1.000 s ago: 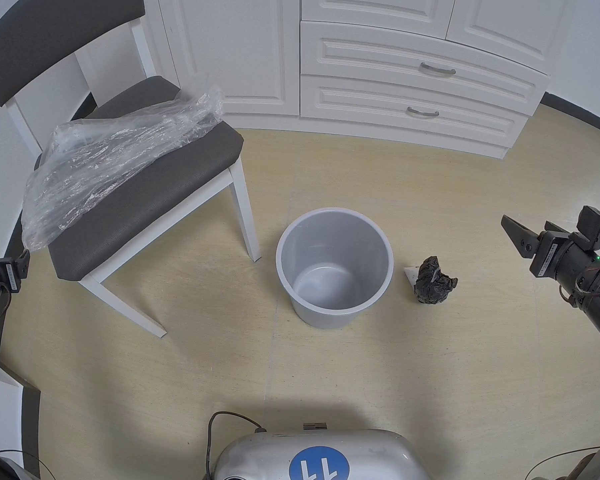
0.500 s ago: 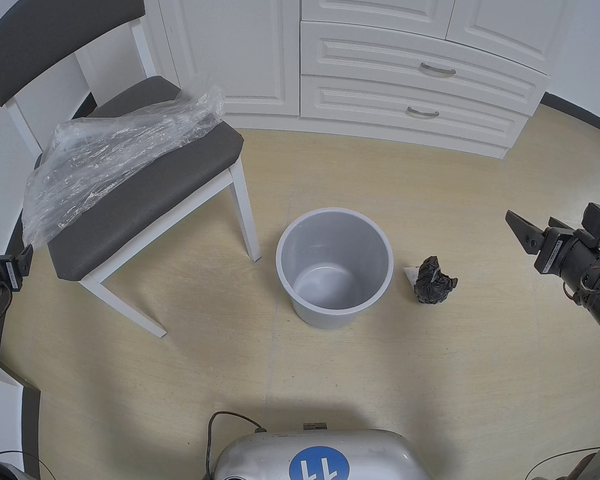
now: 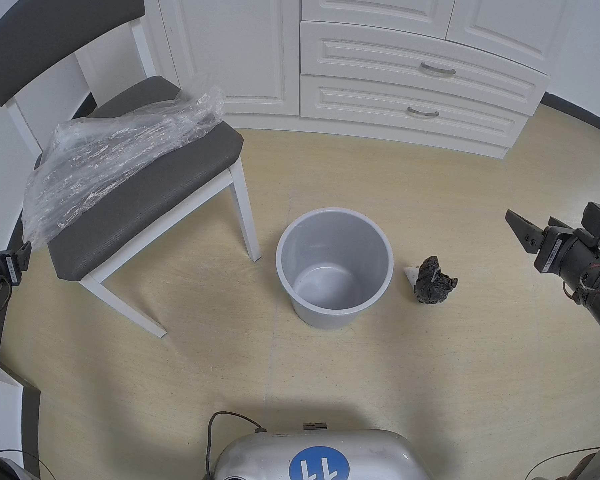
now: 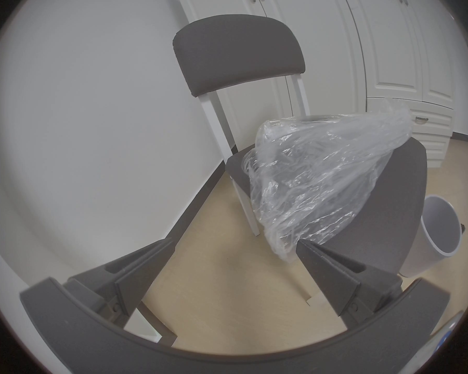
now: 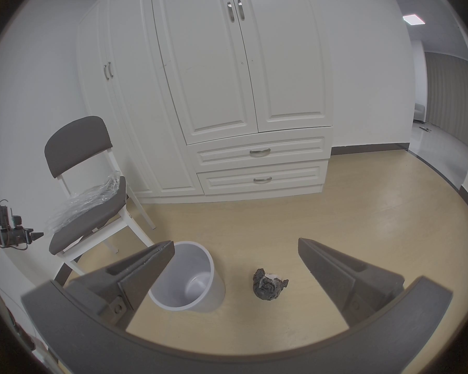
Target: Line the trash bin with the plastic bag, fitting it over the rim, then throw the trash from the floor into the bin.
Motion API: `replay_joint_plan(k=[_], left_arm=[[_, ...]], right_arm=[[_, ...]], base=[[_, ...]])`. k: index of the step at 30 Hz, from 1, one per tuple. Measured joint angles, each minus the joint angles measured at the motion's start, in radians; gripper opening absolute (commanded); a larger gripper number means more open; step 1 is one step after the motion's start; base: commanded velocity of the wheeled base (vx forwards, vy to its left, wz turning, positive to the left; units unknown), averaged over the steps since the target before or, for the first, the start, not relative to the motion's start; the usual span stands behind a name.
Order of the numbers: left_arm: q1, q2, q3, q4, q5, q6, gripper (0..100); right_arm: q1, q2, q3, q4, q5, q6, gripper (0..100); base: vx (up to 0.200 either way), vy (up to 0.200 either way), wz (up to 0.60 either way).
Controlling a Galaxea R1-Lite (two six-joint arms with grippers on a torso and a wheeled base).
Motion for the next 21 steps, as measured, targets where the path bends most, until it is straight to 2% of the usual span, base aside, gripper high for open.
replay_joint_plan(k=[12,21], left_arm=[[0.007,0.046,-0.014,-0.001,-0.003,-0.006,100],[0.008,0.106,-0.058,-0.014,0.005,-0.058,100]], right_arm=[[0.0,0.0,0.0,0.001,0.0,0.001,100],[-0.004,0.0,0.0,0.0,0.001,0.0,100]], base=[[0.0,0.0,0.0],[0.0,0.0,0.0]])
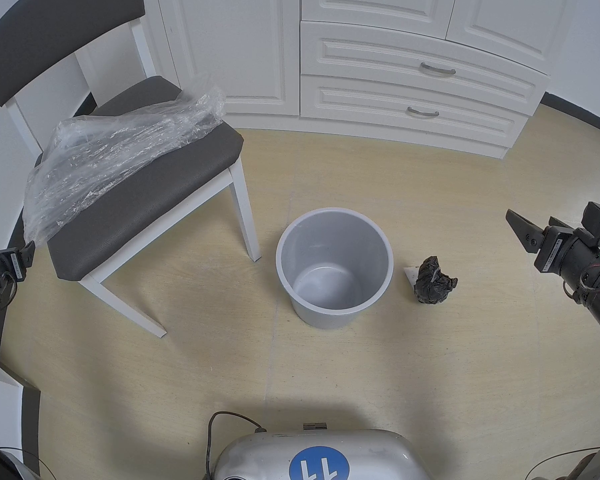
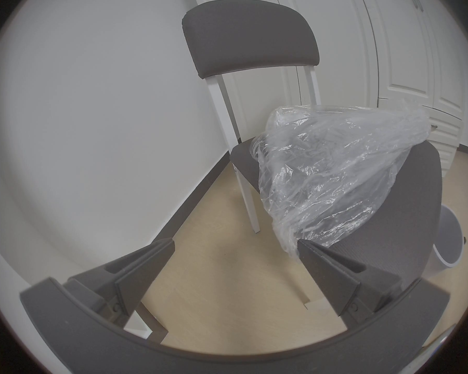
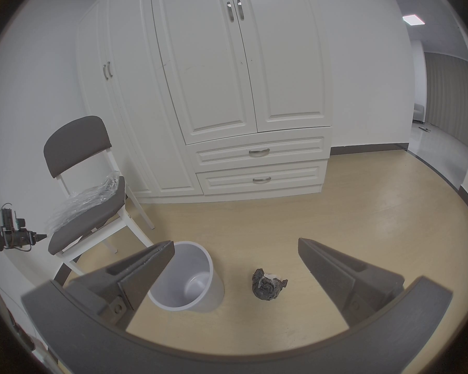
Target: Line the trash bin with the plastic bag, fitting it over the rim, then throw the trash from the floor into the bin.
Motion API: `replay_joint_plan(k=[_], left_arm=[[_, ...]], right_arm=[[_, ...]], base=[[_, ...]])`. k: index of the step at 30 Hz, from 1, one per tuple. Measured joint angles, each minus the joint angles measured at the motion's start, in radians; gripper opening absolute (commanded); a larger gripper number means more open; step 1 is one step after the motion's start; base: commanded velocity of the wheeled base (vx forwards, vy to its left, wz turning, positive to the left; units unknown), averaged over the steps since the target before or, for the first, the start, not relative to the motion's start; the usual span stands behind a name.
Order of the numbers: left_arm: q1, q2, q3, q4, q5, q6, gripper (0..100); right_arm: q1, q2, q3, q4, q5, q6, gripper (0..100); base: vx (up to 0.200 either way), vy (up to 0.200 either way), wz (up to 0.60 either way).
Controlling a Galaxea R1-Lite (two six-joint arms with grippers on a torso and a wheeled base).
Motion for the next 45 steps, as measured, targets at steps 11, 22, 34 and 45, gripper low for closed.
replay_joint_plan(k=[11,22,34,45], left_arm=[[-0.008,0.055,-0.05,-0.202,0.01,-0.133,100],[-0.013,0.129,-0.101,-0.254,0.043,-0.191,100],[-0.019,0.274,-0.12,-0.469,-0.018,-0.266,100],[-0.018,0.326,-0.151,-0.5,-0.028,-0.351,0]], right_arm=[[0.0,-0.003,0.001,-0.001,0.001,-0.001,100],[0.0,-0.008,0.004,-0.001,0.001,-0.001,100],[0.001,-0.008,0.005,-0.002,0.0,-0.001,100],[0.013,-0.013,0.005,-0.003,-0.001,-0.007,100]], base=[[0.0,0.0,0.0],[0.0,0.0,0.0],[0.0,0.0,0.0],[0.0,0.0,0.0]])
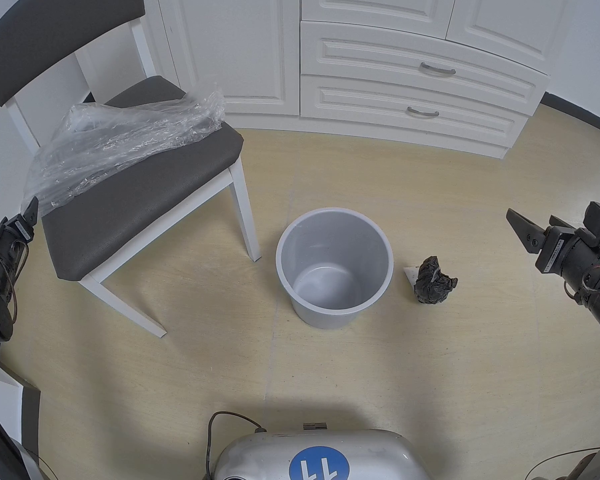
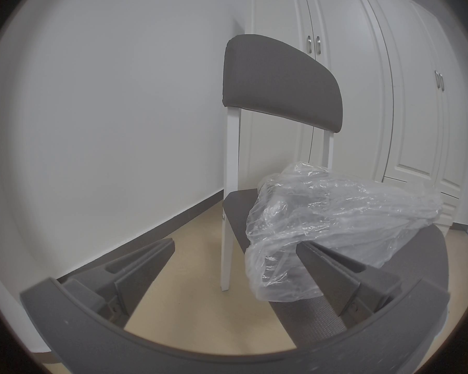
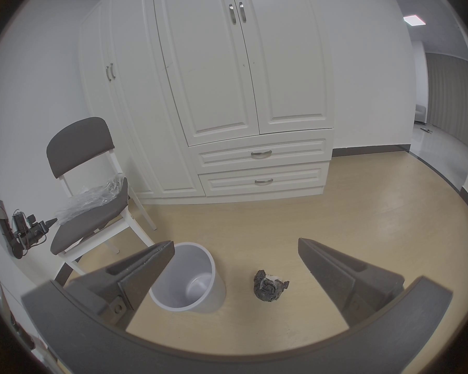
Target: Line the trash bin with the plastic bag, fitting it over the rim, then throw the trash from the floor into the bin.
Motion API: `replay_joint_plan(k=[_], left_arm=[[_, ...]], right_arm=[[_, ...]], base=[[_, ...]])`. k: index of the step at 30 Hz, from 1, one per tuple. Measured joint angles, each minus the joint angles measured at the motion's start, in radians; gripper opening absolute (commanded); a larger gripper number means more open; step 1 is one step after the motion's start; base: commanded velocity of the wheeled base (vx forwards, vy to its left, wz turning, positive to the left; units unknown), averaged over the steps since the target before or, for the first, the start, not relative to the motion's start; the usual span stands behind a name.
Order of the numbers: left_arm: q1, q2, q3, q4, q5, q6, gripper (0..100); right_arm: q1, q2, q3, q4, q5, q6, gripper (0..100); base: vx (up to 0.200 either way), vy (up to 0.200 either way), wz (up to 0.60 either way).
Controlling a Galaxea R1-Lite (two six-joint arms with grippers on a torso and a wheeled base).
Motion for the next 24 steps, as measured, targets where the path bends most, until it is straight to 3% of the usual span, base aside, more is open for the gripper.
replay_joint_plan(k=[14,24], left_arm=[[-0.002,0.009,0.016,-0.051,-0.024,-0.01,0],[-0.08,-0.088,0.127,-0.052,-0.062,-0.02,0]], right_arm=[[0.014,-0.003,0.0,0.0,-0.009,-0.001,100],[0.101,-0.003,-0.001,0.0,-0.098,-0.003,100]], base=[[0.0,0.0,0.0],[0.0,0.0,0.0]])
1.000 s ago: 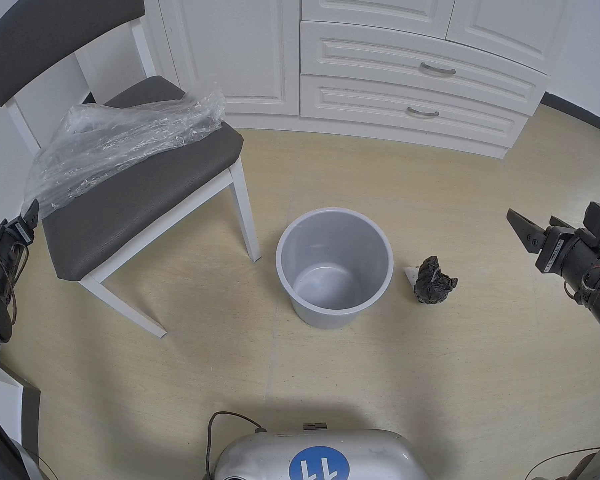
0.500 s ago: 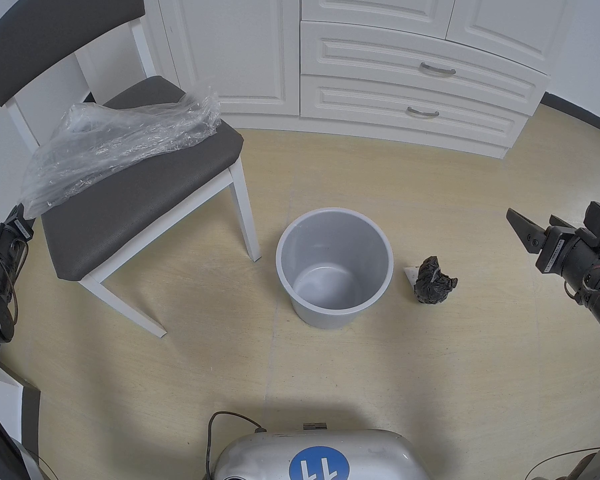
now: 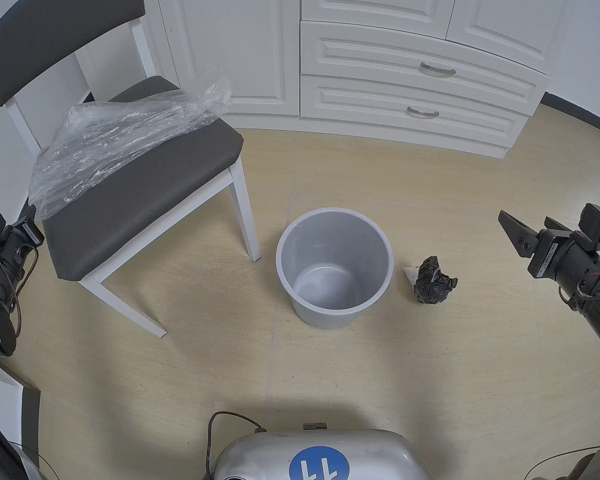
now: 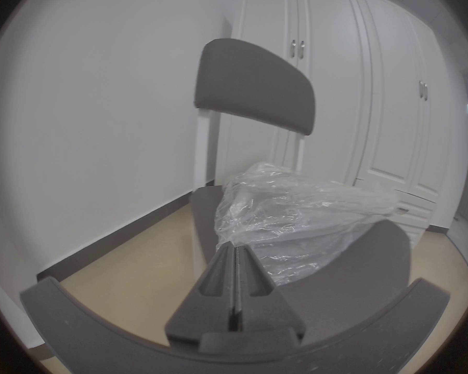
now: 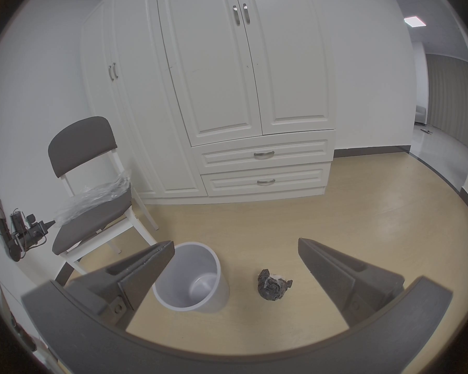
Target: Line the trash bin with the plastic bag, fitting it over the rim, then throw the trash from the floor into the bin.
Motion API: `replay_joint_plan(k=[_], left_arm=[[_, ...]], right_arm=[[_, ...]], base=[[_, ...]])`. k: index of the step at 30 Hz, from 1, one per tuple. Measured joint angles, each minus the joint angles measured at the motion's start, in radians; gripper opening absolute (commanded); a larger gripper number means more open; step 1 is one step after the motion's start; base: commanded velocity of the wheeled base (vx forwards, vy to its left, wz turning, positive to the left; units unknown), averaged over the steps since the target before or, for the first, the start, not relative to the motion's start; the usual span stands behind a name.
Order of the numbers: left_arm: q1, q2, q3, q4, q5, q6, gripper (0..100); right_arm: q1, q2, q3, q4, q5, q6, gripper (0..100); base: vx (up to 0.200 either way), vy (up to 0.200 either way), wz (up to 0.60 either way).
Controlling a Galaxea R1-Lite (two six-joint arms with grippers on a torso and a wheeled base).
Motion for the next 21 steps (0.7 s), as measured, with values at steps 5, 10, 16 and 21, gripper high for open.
replay_joint_plan(k=[5,10,16,21], left_arm=[[-0.108,-0.102,0.066,0.0,-0.001,0.0,0],[-0.261,-0.204,0.096,0.01,-0.001,0.024,0],[-0.454,-0.311,0.11,0.065,0.006,0.065,0],[-0.621,-0.428,0.116,0.199,0.014,0.079,0]], right_arm=[[0.071,0.001,-0.001,0.0,-0.058,-0.004,100],[0.144,0.008,-0.02,0.0,-0.093,-0.031,100],[0.187,0.033,-0.055,0.001,-0.098,-0.058,100],[0.221,0.066,-0.064,0.0,-0.093,-0.063,100]], base=[[0.0,0.0,0.0],[0.0,0.0,0.0],[0.0,0.0,0.0],[0.0,0.0,0.0]])
